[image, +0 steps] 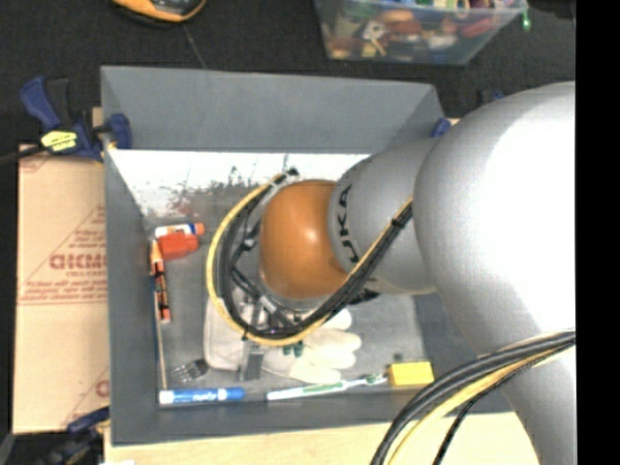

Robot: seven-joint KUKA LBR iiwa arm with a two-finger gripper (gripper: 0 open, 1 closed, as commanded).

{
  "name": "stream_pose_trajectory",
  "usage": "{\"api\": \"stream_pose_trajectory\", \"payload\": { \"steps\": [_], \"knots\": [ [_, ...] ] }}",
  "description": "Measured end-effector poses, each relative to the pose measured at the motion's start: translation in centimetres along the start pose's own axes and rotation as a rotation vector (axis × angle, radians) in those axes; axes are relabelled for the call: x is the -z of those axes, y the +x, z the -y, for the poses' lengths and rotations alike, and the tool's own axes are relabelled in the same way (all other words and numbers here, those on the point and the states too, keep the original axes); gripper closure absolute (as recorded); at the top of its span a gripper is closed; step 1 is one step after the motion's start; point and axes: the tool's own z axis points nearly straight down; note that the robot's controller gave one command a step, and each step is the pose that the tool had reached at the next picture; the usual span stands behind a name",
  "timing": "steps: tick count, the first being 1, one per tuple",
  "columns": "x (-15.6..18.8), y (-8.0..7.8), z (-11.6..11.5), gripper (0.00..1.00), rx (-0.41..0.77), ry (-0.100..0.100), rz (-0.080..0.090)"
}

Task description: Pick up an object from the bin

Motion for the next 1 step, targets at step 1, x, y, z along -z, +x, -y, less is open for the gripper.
{"api": "stream_pose_trajectory", "payload": {
  "steps": [1],
  "knots": [
    [9.42,0.42,-0.58,0.0,0.018,-0.002,0.026]
  ]
}}
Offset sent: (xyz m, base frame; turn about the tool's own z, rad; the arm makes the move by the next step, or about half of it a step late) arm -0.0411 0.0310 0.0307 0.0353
